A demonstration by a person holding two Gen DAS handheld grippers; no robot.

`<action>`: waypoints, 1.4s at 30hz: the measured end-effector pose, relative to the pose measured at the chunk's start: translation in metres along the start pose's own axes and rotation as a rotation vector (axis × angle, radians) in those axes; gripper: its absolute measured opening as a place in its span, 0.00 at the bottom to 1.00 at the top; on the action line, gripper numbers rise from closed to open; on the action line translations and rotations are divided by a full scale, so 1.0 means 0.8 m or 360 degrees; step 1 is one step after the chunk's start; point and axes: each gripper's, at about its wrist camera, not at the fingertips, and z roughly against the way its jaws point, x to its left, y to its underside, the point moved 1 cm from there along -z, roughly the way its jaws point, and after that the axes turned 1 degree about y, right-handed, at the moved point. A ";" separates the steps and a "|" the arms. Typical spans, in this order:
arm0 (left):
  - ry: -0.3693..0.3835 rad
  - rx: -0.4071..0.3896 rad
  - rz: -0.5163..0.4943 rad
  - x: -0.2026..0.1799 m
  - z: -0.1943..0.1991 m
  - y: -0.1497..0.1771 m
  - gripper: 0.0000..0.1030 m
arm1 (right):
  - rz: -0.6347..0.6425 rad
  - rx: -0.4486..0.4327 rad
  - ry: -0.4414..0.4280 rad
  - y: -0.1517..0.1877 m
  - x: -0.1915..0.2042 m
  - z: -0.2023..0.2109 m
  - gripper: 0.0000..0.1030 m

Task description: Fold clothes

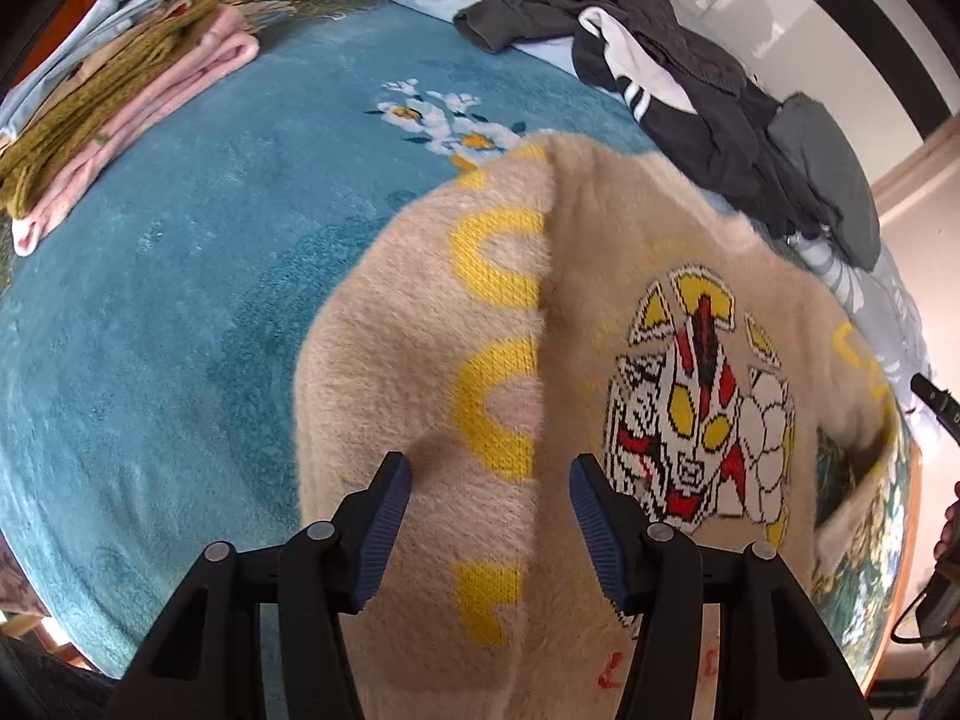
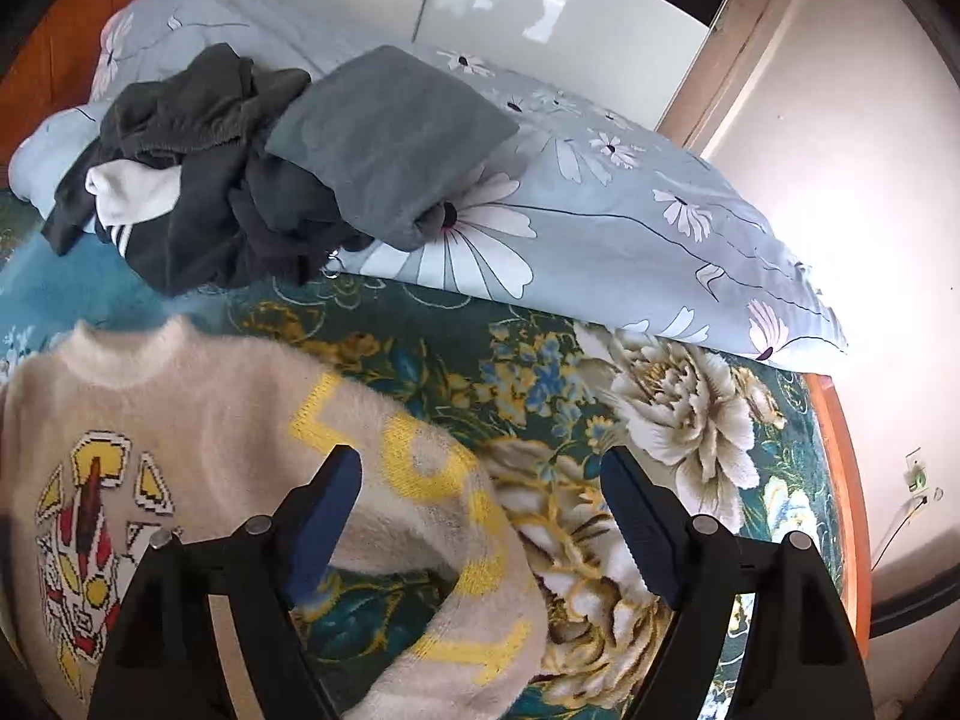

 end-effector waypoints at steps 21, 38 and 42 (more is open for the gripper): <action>-0.0313 -0.0180 0.0275 0.149 0.059 -0.095 0.09 | 0.0143 0.0139 -0.0375 0.043 0.092 0.002 0.80; 0.0132 -0.0287 0.0406 0.092 0.058 -0.069 0.29 | 0.0105 0.0351 -0.0234 0.079 0.013 -0.021 0.80; 0.0216 -0.0146 0.0320 0.052 0.022 -0.025 0.29 | 0.0255 0.0436 -0.0277 0.122 0.017 -0.023 0.80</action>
